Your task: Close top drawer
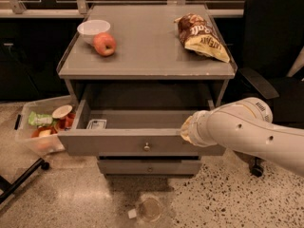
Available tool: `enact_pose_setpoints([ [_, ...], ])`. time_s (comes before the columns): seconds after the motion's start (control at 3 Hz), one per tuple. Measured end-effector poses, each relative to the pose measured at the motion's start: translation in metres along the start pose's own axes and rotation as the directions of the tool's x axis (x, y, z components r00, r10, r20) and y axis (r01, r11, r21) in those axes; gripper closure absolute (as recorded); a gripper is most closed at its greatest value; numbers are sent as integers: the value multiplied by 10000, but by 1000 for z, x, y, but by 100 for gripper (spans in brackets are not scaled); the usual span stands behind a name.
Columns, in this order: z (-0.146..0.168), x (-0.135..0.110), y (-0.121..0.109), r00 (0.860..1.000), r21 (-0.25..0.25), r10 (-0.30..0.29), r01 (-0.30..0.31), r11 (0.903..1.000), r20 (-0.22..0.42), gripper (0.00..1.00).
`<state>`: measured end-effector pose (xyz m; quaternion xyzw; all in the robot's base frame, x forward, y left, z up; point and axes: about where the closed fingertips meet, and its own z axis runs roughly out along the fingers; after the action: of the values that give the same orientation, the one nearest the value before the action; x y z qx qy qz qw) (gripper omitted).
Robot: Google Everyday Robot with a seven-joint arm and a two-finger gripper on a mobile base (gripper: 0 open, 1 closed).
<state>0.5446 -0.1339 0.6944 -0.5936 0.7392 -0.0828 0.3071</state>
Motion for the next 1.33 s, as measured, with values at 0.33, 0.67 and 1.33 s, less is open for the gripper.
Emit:
enact_pose_setpoints([
  [0.33,-10,4,16,9994,-510,360,-360,9980,-5,100],
  [0.67,-18,9,30,9984,-1058,542,-520,9930,180,100],
  [1.33,12,8,39,9992,-2067,368,-328,9779,153,100],
])
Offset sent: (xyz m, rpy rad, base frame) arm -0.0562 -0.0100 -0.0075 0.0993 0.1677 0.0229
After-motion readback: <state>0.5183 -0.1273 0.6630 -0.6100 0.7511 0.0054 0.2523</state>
